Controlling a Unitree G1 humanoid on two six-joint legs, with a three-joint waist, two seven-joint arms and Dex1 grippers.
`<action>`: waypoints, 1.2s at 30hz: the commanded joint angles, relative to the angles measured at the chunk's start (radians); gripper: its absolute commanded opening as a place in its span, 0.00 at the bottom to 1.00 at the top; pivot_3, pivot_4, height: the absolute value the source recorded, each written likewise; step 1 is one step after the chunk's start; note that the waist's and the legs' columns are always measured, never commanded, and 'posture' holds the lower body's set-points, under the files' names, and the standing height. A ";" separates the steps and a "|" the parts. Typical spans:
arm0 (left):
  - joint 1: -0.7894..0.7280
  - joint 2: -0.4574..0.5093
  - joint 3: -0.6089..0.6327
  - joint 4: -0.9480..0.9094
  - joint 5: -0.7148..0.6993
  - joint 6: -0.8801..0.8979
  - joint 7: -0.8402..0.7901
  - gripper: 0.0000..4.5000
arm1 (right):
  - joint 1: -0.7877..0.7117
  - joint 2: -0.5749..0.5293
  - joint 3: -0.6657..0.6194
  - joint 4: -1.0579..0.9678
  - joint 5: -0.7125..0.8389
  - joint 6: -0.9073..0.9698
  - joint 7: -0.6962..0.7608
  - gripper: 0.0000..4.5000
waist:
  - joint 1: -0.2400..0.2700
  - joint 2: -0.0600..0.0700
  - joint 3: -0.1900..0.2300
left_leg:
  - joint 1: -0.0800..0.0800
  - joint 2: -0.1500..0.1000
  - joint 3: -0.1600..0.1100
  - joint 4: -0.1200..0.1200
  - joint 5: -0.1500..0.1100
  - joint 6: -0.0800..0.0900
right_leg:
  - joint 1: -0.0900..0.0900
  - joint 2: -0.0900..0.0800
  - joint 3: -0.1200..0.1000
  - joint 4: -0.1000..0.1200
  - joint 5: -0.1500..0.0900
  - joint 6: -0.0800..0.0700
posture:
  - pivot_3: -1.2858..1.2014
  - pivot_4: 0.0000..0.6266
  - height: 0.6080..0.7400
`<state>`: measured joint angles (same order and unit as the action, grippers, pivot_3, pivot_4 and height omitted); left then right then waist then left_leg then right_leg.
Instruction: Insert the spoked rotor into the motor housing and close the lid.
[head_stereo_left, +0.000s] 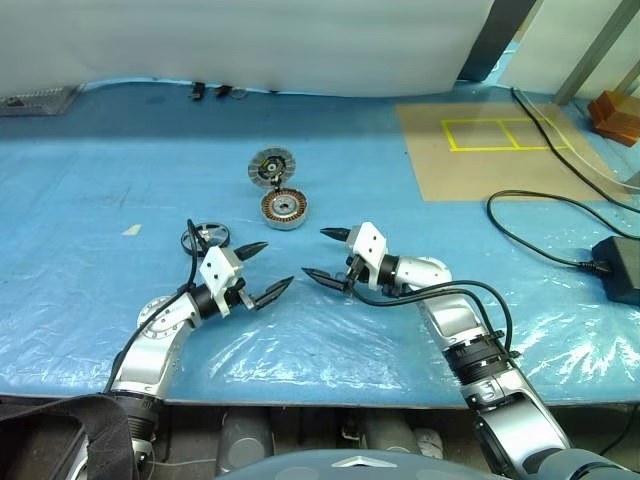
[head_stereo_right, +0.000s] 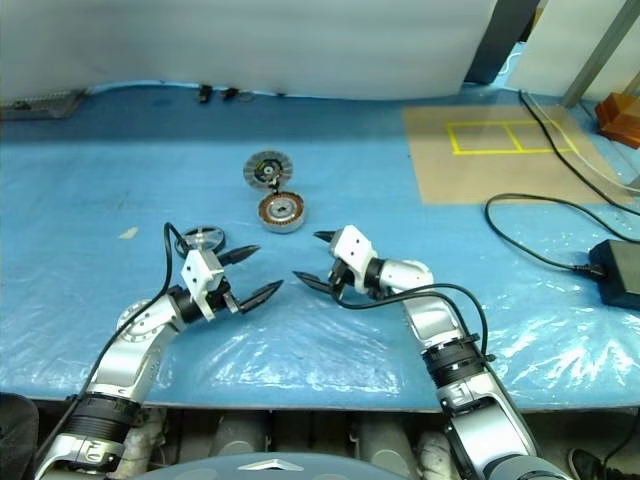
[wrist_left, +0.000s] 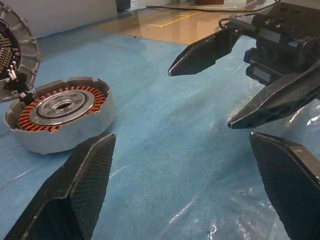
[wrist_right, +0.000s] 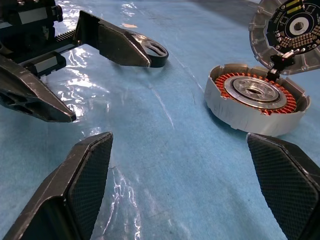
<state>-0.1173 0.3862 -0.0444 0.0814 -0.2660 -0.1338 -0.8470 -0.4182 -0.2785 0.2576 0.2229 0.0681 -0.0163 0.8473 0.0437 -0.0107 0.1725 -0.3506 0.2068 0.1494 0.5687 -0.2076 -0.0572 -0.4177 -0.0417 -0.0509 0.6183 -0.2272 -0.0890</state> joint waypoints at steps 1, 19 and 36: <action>-0.021 0.004 0.005 -0.013 -0.003 -0.022 -0.008 1.00 | -0.001 0.001 -0.002 -0.024 0.002 -0.023 -0.004 1.00 | 0.000 0.000 0.000 | 0.000 0.000 0.000 0.000 0.000 0.000 | 0.000 0.000 0.000 0.000 0.000 0.000 | 0.52 0.24 1.00; -0.003 0.005 0.024 -0.015 -0.007 -0.034 0.004 1.00 | -0.127 0.043 -0.015 0.028 0.032 0.061 0.012 1.00 | -0.005 0.000 0.000 | 0.001 0.000 0.000 0.001 0.000 0.000 | 0.000 0.000 0.000 0.001 0.000 0.000 | 0.52 0.24 1.00; 0.166 -0.017 0.091 -0.123 0.014 -0.072 0.160 1.00 | -0.761 0.189 0.115 0.808 -0.220 0.061 0.038 1.00 | -0.004 0.002 0.001 | -0.001 0.002 0.000 0.001 0.000 0.000 | -0.005 0.000 0.000 0.003 0.000 -0.001 | 0.52 0.24 1.00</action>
<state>0.0382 0.3722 0.0262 0.0130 -0.2541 -0.1805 -0.7103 -1.1331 -0.1044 0.3700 1.0069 -0.1406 0.0777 0.8793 0.0399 -0.0090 0.1734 -0.3516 0.2101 0.1495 0.5700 -0.2075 -0.0574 -0.4225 -0.0418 -0.0513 0.6212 -0.2274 -0.0904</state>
